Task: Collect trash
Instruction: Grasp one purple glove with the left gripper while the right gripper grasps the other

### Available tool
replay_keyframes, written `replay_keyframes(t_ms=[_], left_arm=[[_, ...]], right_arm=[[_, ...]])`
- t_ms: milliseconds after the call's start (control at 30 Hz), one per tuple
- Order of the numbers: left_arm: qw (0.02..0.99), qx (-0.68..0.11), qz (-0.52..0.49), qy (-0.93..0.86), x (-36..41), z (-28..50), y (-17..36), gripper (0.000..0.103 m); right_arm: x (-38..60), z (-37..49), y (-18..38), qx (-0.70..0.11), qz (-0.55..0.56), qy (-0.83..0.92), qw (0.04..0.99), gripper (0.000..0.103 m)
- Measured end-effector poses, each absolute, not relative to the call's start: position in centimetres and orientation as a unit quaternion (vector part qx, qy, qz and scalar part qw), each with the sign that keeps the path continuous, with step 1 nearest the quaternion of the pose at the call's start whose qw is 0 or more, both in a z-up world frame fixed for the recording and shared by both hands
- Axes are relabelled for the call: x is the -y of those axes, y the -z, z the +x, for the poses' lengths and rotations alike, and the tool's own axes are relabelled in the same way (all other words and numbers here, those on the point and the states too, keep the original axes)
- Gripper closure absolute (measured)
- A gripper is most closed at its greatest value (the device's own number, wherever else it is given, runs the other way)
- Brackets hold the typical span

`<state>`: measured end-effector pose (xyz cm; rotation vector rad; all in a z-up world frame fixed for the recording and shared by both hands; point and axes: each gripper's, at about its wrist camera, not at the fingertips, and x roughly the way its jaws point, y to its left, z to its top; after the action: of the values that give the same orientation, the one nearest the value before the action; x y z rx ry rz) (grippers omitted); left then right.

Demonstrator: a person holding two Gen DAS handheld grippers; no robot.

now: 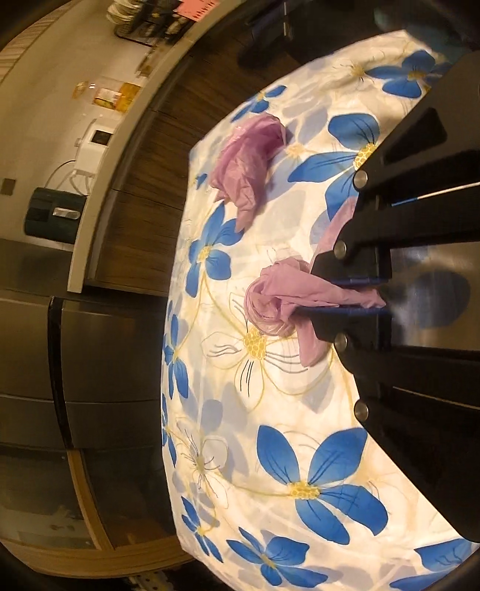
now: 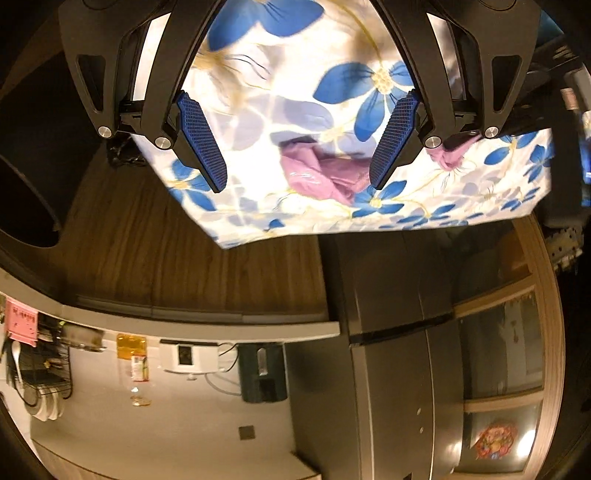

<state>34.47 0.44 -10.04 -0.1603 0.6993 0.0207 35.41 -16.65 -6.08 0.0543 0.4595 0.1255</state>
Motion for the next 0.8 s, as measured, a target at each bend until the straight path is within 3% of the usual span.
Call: replay_keyframes(t_ms=[500, 667, 800], left_arm=[[0.958, -0.266, -0.104, -0.026, -1.7, 31.4, 7.8, 0.098], [0.957, -0.268, -0.108, -0.027, -1.9, 31.6, 7.9, 0.098], [0.957, -0.267, -0.108, -0.027, -1.9, 31.5, 8.0, 0.099]], right_arm=[[13.7, 41.6, 9.6, -0.326, 0.003, -0.081, 0.942, 0.052], [13.3, 42.2, 10.4, -0.345, -0.007, -0.081, 0.935, 0.083], [13.4, 42.0, 10.4, -0.341, -0.004, -0.087, 0.936, 0.094]])
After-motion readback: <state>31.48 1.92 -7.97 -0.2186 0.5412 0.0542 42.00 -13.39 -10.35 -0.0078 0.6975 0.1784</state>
